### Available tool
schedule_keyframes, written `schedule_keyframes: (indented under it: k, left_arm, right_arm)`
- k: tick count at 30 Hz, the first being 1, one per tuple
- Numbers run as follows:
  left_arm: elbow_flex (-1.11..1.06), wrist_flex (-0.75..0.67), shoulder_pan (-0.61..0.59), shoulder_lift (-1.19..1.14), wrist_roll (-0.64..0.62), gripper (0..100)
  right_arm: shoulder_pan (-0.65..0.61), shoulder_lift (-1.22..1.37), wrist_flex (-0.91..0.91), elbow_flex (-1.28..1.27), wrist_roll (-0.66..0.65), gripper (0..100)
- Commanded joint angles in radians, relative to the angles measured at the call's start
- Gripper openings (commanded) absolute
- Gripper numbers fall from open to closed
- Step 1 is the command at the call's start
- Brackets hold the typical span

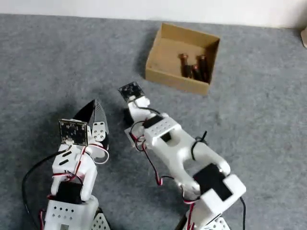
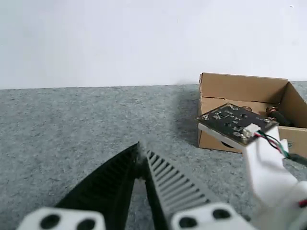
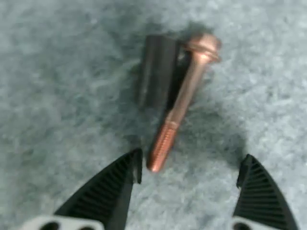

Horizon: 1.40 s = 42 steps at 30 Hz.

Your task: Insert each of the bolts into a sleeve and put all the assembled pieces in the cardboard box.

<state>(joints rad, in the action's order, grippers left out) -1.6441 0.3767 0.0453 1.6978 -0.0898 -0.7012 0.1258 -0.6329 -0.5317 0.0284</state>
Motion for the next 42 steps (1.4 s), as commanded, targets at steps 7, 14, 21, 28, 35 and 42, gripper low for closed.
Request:
schedule_keyframes:
  k: [7, 14, 21, 28, 35, 42]
  left_arm:
    - [0.045, -0.002, -0.012, -0.002, -0.009, 1]
    - [0.045, -0.002, -0.012, 0.001, -0.009, 1]
    - [0.044, -0.002, -0.012, -0.001, -0.009, 1]
    - [0.044, -0.002, -0.012, -0.002, -0.009, 1]
    - [0.044, -0.002, -0.012, -0.002, -0.009, 1]
    - [0.054, -0.002, -0.022, 0.005, -0.005, 1]
  right_arm:
    - [0.013, 0.120, 0.028, 0.134, 0.020, 29.3]
    - [0.013, 0.188, 0.024, 0.186, 0.020, 29.3]
    - [0.018, 0.186, -0.030, 0.189, 0.020, 0.0]
    - [0.019, 0.186, -0.111, 0.189, 0.020, 0.5]
    - [0.019, 0.147, -0.176, 0.189, 0.020, 0.5]
    - [-0.047, -0.165, -0.114, 0.058, 0.017, 0.5]
